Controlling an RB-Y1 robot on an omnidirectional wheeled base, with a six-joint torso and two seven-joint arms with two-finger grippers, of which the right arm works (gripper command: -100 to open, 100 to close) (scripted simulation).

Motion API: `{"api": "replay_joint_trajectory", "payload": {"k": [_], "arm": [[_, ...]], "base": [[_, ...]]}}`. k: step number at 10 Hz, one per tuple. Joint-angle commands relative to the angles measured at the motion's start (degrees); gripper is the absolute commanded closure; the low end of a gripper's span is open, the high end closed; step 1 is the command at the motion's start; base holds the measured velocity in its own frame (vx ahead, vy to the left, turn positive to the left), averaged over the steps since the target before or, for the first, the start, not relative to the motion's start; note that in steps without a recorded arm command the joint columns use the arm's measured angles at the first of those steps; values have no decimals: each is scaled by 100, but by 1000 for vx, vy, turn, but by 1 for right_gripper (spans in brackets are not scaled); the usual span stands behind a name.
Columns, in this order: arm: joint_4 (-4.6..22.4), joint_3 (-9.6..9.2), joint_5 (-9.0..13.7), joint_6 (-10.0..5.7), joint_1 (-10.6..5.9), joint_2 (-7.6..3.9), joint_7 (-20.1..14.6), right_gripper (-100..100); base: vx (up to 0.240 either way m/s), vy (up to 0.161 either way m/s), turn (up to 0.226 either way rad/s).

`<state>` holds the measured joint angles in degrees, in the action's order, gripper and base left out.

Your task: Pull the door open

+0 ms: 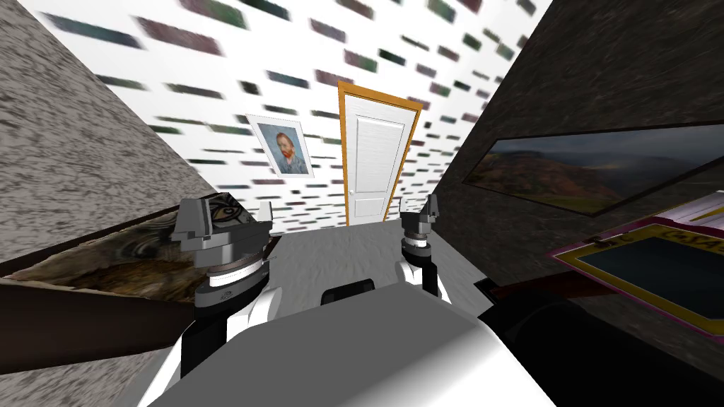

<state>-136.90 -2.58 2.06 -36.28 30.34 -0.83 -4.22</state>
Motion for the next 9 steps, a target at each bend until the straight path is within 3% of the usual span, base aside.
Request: {"api": "replay_joint_trajectory", "payload": {"k": [1,9], "arm": [[198,-34,61,-25,-62,-59,-187,-100],[1074,-184,332,-137,-334,-286,-1014,-100]], "base": [[54,-71,13],[138,32,11]]}}
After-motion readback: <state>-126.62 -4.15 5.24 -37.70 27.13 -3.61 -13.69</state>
